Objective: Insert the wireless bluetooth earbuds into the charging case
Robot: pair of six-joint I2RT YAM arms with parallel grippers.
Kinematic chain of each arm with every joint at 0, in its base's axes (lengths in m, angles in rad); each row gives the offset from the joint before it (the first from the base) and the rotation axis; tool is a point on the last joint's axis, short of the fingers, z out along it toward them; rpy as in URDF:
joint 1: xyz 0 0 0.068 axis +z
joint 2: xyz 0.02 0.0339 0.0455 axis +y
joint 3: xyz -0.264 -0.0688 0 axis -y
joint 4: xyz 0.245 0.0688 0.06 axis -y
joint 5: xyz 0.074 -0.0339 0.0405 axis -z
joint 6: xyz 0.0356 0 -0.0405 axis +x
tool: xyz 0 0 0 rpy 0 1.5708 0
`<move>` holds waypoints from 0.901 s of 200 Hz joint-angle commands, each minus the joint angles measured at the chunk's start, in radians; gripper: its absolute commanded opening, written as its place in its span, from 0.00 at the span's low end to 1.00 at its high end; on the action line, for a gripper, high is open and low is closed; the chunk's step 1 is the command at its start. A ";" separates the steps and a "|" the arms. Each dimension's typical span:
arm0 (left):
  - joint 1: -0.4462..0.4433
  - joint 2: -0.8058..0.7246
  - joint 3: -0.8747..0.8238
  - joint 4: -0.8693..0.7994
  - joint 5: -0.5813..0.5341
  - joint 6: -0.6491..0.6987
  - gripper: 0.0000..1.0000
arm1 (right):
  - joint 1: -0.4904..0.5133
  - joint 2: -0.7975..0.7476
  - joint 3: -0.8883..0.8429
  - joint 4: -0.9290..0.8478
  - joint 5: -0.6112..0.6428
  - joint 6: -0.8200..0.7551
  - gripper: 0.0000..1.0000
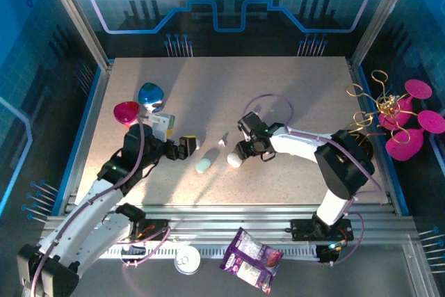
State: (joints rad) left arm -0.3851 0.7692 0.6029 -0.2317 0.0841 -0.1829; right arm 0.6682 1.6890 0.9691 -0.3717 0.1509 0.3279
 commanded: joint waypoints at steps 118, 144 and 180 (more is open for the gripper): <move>-0.021 -0.001 -0.024 0.042 0.009 0.018 0.99 | 0.142 -0.247 -0.248 0.300 -0.076 -0.270 0.89; -0.019 -0.003 -0.008 0.028 0.010 0.018 0.99 | 0.113 -0.197 -0.254 0.344 -0.117 -0.279 0.86; -0.021 -0.010 -0.012 0.028 0.016 0.005 0.99 | 0.113 -0.126 -0.245 0.369 -0.163 -0.293 0.75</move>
State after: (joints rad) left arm -0.3996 0.7761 0.5861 -0.1989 0.0841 -0.1822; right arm 0.7883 1.5219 0.7319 -0.0494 0.0406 0.0669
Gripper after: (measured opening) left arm 0.994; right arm 0.793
